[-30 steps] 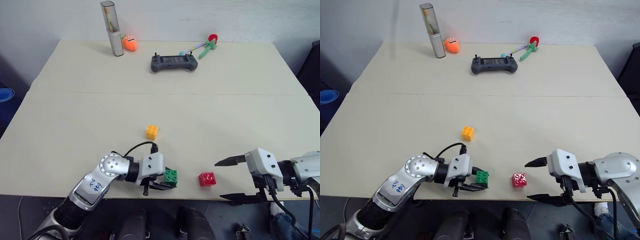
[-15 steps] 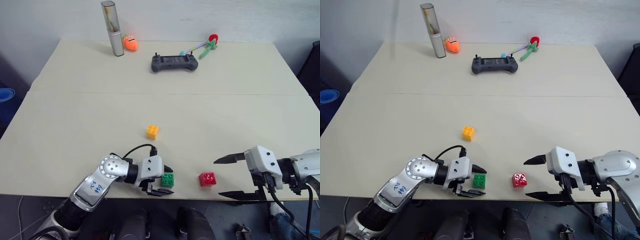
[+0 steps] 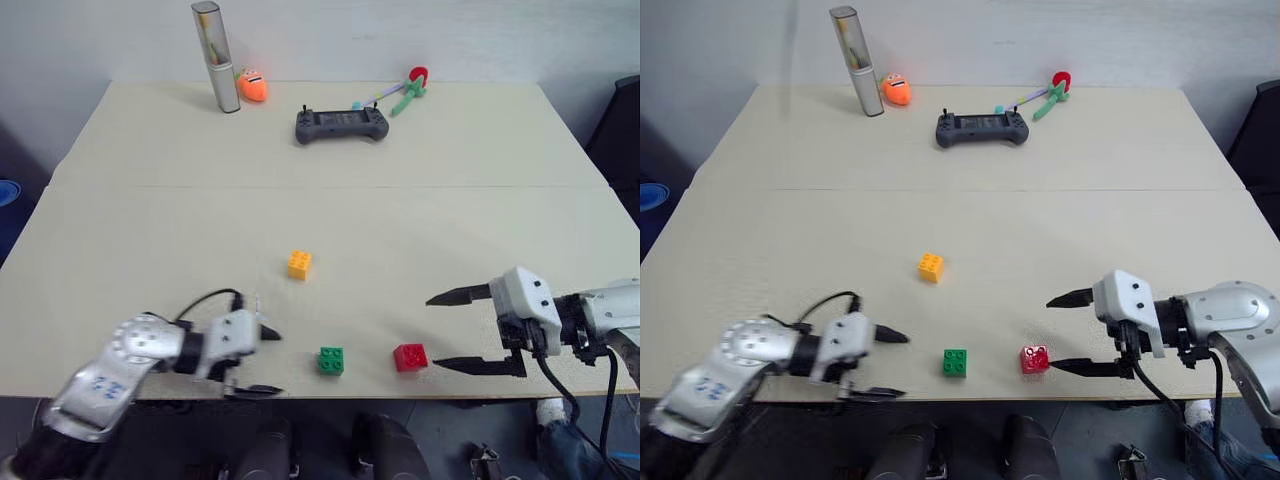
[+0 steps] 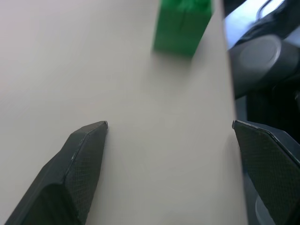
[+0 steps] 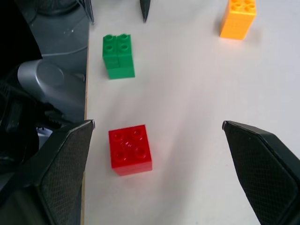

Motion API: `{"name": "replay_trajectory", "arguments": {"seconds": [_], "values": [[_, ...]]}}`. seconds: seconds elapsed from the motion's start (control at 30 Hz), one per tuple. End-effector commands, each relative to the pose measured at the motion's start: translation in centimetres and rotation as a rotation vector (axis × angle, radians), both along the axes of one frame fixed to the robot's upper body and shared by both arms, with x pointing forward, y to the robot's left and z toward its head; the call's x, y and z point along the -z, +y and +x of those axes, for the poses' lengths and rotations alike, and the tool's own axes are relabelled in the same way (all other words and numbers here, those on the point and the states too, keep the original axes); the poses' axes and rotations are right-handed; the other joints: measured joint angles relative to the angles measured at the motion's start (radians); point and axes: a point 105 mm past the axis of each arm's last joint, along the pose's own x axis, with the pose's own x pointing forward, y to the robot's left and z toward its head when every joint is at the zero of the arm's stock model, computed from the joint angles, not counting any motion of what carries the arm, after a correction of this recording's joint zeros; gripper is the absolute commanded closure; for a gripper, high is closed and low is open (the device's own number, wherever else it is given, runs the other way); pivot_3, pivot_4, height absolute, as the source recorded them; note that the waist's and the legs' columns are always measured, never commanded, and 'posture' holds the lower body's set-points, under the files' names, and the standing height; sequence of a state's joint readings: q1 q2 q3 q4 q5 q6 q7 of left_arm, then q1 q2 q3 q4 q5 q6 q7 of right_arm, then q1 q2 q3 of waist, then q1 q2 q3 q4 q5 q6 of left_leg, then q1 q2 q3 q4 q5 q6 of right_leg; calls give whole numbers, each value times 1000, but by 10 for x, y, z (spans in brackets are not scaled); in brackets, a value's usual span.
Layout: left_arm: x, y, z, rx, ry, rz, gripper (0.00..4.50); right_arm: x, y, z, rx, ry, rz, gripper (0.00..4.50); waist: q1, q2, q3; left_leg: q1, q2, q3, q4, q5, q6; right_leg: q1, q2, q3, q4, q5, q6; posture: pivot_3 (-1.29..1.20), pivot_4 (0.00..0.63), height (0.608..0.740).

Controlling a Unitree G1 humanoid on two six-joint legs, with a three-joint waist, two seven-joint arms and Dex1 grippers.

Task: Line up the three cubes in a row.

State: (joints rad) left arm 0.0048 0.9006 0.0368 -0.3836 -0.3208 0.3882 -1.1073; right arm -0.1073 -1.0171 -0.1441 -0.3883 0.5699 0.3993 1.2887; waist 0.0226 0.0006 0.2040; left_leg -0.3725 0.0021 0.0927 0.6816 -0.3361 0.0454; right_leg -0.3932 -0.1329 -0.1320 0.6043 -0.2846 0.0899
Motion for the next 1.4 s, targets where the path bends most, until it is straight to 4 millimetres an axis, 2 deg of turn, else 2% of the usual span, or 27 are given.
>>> {"name": "replay_trajectory", "arguments": {"seconds": [0.03, 0.1, 0.17, 0.3, 0.53, 0.67, 0.77, 0.9, 1.0, 1.2, 1.4], "values": [[-25, 45, 6, -157, -49, -35, 16, -11, -2, 4, 26, -22, 55, 0, 4, 0, 0, 0, 0, 0, 0, 0, 0, 0, 0, 0, 0, 0, 0, 0, 150, 740], [-37, 71, 9, -259, -82, -42, 16, -12, -3, 5, 42, -22, 74, 0, 2, 0, 0, -1, 0, 0, 0, -1, 0, 0, 0, 0, -1, 0, 0, 0, 150, 740], [-41, 83, 11, -298, -113, -29, 16, -13, -3, 8, 54, -31, 86, 0, 2, 0, 0, -1, 0, 0, 0, -1, -1, -1, 0, 0, -1, 0, 0, 0, 150, 740], [-48, 79, 25, -327, -141, -55, 16, -17, -1, 14, 67, -47, 108, 0, 4, 0, 0, -1, -1, 0, 0, -4, -4, -1, -1, 0, 0, 0, 1, 0, 150, 740], [-51, 7, 58, -368, -76, -153, 16, -15, 1, 6, 79, -50, 103, 0, 4, 0, 0, -1, -2, 1, 0, -2, 0, 0, 0, 0, 5, 1, 2, 0, 150, 740], [-56, -22, 72, -401, -41, -181, 16, -15, -1, 2, 95, -49, 99, 0, 1, -1, 0, -2, -2, 1, 0, 0, 1, 0, 1, 0, 6, 1, 2, 0, 150, 740], [-50, -45, 91, -469, 3, -167, 16, -16, 1, 1, 105, -58, 101, 0, 4, -1, 0, -1, -2, 2, 0, 1, 1, 0, 2, 0, 6, 1, 2, 0, 150, 740], [-39, -63, 107, -568, 33, -118, 16, -17, 4, 1, 111, -73, 104, 0, 6, -2, 0, -1, -3, 2, 0, 2, 2, 0, 2, 1, 6, 2, 3, 0, 150, 740], [-33, -81, 113, -598, 65, -112, 16, -17, 4, 1, 117, -80, 106, 0, 6, -2, 0, -1, -3, 2, 0, 2, 2, 0, 2, 1, 6, 2, 3, 0, 150, 740], [-31, -101, 121, -626, 69, -106, 16, -17, 6, 1, 118, -82, 109, 0, 7, -2, 0, -1, -3, 1, 1, 3, 2, 1, 2, 1, 6, 2, 3, 0, 150, 740], [-26, -103, 125, -664, 81, -63, 16, -17, 7, 2, 113, -86, 110, 0, 13, -2, 0, -1, -4, 1, 1, 3, 2, 1, 1, 1, 6, 2, 4, 0, 150, 740]]}}
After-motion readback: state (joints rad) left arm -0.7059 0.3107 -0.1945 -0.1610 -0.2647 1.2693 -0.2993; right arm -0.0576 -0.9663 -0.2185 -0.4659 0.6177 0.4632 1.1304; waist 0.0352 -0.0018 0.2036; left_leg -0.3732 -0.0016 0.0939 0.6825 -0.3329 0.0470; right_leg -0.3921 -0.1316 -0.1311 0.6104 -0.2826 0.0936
